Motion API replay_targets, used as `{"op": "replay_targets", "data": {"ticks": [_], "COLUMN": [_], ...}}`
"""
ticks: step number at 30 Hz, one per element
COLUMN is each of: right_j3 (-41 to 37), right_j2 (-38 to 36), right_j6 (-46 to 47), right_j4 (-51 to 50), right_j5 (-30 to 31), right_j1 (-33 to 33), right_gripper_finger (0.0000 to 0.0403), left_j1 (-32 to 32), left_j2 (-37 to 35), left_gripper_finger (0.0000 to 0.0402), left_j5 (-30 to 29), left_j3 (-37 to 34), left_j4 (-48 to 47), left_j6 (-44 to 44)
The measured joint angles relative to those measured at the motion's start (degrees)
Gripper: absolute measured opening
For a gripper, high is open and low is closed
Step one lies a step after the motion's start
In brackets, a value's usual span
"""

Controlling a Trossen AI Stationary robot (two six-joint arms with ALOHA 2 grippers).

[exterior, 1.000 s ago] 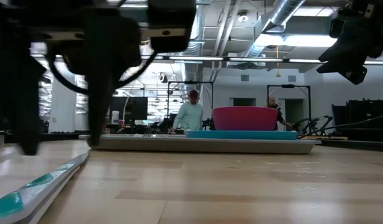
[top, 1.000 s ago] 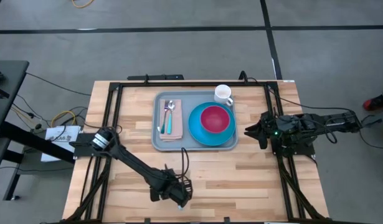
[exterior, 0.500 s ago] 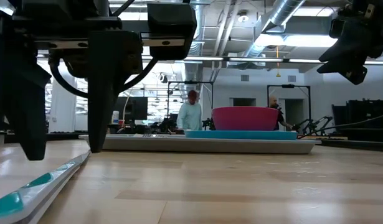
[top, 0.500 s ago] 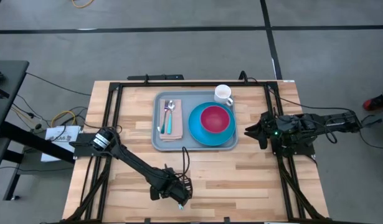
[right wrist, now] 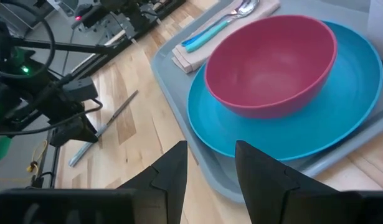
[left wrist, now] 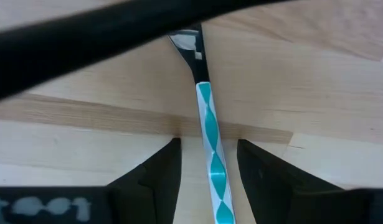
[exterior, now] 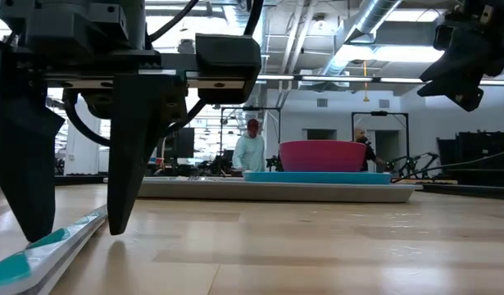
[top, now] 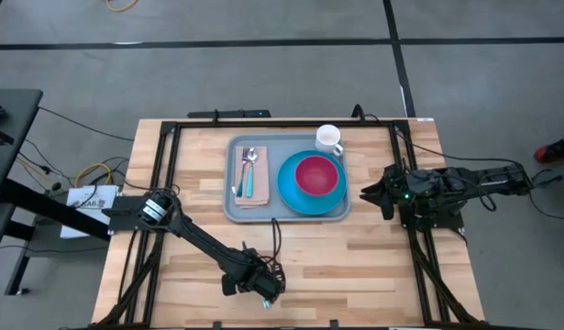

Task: Set up tray
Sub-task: Put the blue and white knife to the right of the blue spoon on the gray napkin on the blue tray

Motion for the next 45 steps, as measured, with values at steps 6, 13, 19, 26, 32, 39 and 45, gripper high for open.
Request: {"op": "replay_targets", "data": {"ticks": [6,13,19,26,32,39,45], "right_j3": [0.0,0.0,0.0,0.0,0.0,0.0,0.0], "right_j2": [0.0,0.0,0.0,0.0,0.0,0.0,0.0], "right_j6": [0.0,0.0,-0.1,-0.2,-1.0,-1.1,-1.5], "right_j4": [-0.1,0.0,0.0,0.0,0.0,0.0,0.0], "right_j5": [0.0,0.1,0.1,0.2,0.2,0.2,0.2], "right_j1": [0.0,0.0,0.0,0.0,0.0,0.0,0.0], "right_gripper_finger": [0.0127,0.0127,0.0127,0.0127,0.0127,0.0127,0.0127], "left_j1": [0.0,0.4,0.3,0.3,0.3,1.1,2.5], "left_j2": [0.1,0.2,0.2,0.2,0.2,0.2,1.0], "left_gripper_finger": [0.0148,0.0135,0.006,0.0018,0.001,0.0007,0.0007], "left_j5": [0.6,0.7,0.4,-0.3,-1.8,-3.0,-9.8], "left_j3": [0.0,-0.1,-0.2,-0.1,-0.1,0.9,8.1], "left_j4": [0.1,0.1,-0.4,1.2,1.0,-0.4,-15.8], "left_j6": [0.0,0.9,1.0,1.3,1.7,2.4,4.0]}}
